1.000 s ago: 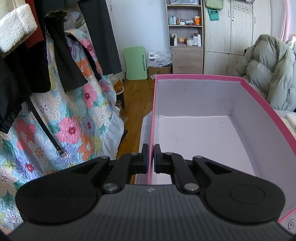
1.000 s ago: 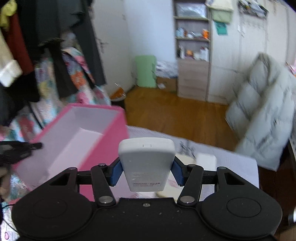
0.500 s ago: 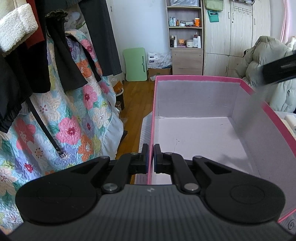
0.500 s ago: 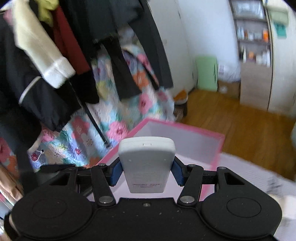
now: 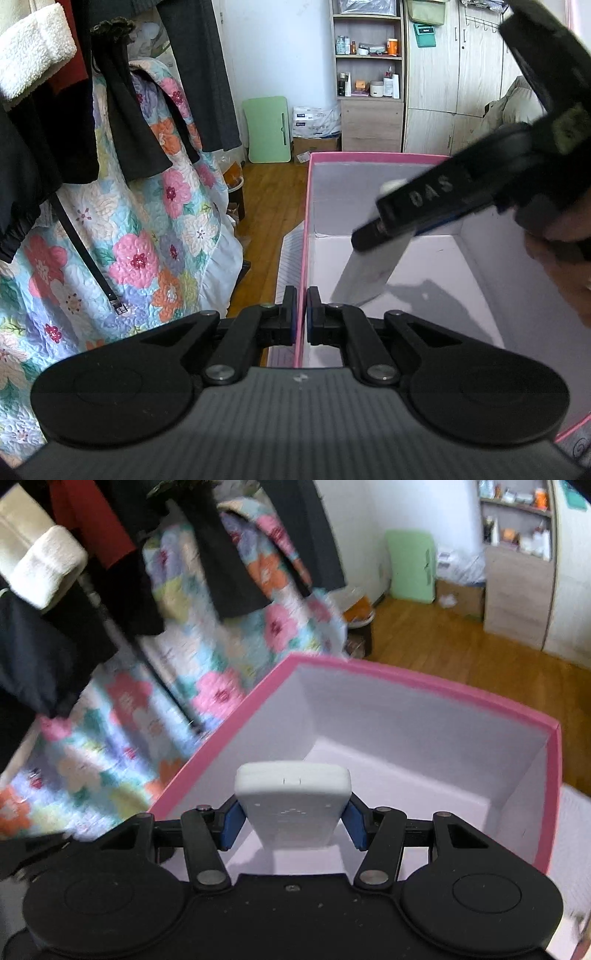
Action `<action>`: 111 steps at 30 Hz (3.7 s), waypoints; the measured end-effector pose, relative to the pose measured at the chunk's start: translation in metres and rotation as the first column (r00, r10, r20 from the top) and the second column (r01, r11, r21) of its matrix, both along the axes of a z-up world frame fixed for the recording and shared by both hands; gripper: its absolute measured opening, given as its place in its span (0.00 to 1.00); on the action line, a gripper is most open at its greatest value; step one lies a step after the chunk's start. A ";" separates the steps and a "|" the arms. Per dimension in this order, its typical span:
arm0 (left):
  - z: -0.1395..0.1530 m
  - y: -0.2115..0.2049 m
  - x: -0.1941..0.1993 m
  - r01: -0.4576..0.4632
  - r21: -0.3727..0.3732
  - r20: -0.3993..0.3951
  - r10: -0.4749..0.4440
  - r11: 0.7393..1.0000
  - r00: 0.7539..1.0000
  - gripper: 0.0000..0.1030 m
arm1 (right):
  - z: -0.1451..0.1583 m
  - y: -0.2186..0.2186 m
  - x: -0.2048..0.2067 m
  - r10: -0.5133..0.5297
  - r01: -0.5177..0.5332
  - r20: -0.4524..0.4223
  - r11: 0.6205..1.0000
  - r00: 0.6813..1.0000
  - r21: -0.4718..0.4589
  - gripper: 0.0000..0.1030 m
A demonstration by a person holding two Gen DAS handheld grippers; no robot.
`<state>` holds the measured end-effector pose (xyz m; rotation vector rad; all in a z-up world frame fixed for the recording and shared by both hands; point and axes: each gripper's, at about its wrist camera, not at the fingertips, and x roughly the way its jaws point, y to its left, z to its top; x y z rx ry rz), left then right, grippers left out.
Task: Organize rigid objects
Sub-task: 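Carry the TCL remote into the pink box and release it, then grasp the white charger with the right gripper, then carry the white charger into the pink box and release it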
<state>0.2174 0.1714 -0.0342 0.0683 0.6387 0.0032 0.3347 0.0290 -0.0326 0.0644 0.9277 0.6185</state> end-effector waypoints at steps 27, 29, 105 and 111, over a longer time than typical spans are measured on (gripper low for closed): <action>-0.004 0.001 0.006 0.013 0.012 -0.035 -0.013 1.000 0.999 0.04 | 0.003 -0.058 -0.047 0.038 0.037 -0.252 0.958 0.967 0.284 0.61; -0.005 -0.003 0.005 0.014 0.030 -0.039 -0.013 0.999 0.999 0.04 | 0.025 -0.073 -0.056 0.016 0.041 -0.186 0.954 0.982 0.298 0.61; -0.006 -0.026 0.000 0.003 0.151 -0.043 0.004 0.989 0.999 0.09 | 0.038 -0.159 -0.189 -0.330 0.327 0.081 0.944 0.940 0.051 0.54; -0.006 -0.024 0.000 0.002 0.142 -0.037 0.003 0.990 0.999 0.09 | 0.067 -0.117 -0.151 -0.138 0.126 0.146 0.988 0.980 0.089 0.54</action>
